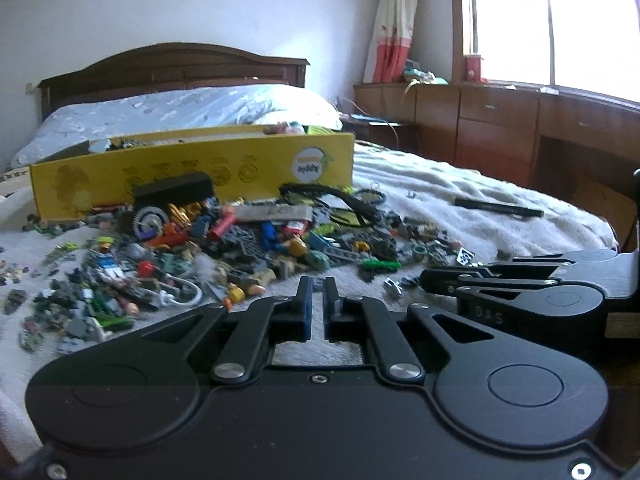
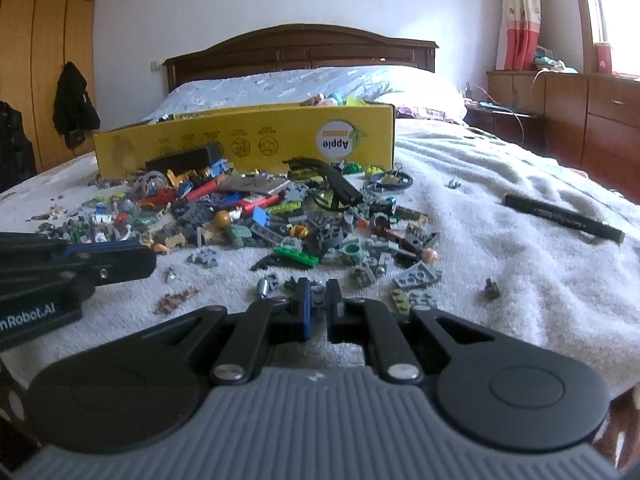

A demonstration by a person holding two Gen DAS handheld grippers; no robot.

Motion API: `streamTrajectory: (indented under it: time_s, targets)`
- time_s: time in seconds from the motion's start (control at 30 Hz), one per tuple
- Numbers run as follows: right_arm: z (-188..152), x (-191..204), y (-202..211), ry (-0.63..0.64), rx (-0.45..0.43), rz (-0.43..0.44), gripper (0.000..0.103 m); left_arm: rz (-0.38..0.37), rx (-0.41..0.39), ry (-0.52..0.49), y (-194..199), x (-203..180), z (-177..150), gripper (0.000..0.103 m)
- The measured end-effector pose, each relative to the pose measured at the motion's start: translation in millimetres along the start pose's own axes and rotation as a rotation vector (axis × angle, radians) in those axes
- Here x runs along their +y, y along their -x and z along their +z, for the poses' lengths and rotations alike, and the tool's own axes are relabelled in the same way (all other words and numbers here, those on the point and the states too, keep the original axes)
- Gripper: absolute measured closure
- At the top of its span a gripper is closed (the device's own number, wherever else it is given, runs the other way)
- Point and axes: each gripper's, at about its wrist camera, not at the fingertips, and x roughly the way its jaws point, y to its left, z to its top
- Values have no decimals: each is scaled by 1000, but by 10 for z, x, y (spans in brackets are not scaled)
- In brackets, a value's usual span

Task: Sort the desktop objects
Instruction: 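Carry both held pieces up and over into the yellow box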

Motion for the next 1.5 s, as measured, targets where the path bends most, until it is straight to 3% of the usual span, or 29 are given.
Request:
streamTrajectory:
  time_s: [0.3, 0.5, 0.63, 0.77, 0.97, 1.1, 1.23, 1.3, 1.5]
  targets:
    - [114, 74, 114, 14, -45, 25, 95, 43, -69, -46, 221, 56, -17, 98]
    - [130, 104, 205, 41, -63, 12, 95, 25, -88, 5, 281, 193, 3, 98]
    - [178, 85, 223, 26, -86, 24, 95, 92, -151, -20, 331, 243, 44, 98]
    - [216, 120, 262, 45, -133, 42, 95, 200, -258, -152, 419, 97, -6, 98]
    - [323, 191, 222, 75, -160, 122, 95, 223, -280, -207, 368, -35, 33, 98]
    - [403, 183, 132, 77, -143, 169, 95, 164, -219, -162, 227, 28, 109, 98]
    - [350, 73, 85, 78, -114, 165, 95, -74, -103, -46, 185, 176, 118, 95]
    - [299, -3, 79, 64, -102, 149, 95, -149, -59, -8, 179, 173, 64, 94]
    - [140, -149, 134, 29, -97, 124, 95, -131, 68, -17, -60, 97, -125, 89]
